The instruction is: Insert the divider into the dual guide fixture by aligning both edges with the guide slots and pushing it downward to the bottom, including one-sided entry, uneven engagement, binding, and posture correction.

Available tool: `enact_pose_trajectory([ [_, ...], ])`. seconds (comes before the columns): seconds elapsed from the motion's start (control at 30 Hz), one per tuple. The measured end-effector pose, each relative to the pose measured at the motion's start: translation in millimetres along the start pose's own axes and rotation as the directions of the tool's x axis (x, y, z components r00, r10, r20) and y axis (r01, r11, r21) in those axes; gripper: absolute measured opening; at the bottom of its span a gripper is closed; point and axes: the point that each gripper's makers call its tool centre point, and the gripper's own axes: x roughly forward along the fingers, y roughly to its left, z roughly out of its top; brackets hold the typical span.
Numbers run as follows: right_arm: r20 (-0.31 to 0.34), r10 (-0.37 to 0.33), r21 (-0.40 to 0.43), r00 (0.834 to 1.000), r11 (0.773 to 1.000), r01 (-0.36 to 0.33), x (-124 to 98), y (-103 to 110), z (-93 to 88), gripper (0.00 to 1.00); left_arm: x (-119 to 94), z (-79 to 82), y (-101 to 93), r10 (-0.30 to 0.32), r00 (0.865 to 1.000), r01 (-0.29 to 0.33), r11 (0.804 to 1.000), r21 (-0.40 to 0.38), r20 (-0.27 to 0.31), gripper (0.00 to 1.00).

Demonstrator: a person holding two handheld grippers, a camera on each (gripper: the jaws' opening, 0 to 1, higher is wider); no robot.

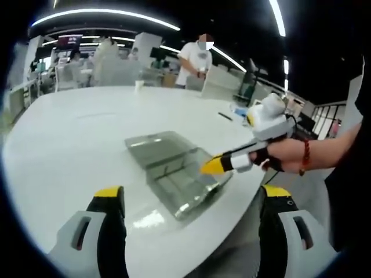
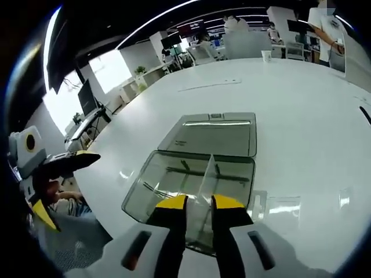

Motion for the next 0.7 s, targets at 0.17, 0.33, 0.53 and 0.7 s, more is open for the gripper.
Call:
enact_pose_trajectory([
  [0.17, 0.009, 0.022, -0.004, 1.0, 1.0, -0.022, -10, 2, -1.3, 0.11, 2, 3.2, 2.7, 0.034, 0.999, -0.034, 0.999, 0.006, -0.008, 0.93],
  [0.33, 0.021, 0.033, -0.026, 0.999, 0.999, -0.032, -17, 2, -0.6, 0.14, 5, 3.5, 2.0, 0.043, 0.999, -0.042, 0.998, 0.042, -0.031, 0.92],
  [0.53, 0.045, 0.044, -0.059, 0.998, 0.997, -0.041, -26, -1, 3.6, 0.15, 8, 0.2, 10.2, 0.073, 0.996, -0.07, 0.996, 0.051, -0.053, 0.91],
  [0.7, 0.066, 0.042, -0.088, 0.997, 0.995, -0.036, -31, -5, 7.1, 0.15, 9, -5.4, 13.1, 0.096, 0.992, -0.092, 0.994, 0.059, -0.079, 0.89],
])
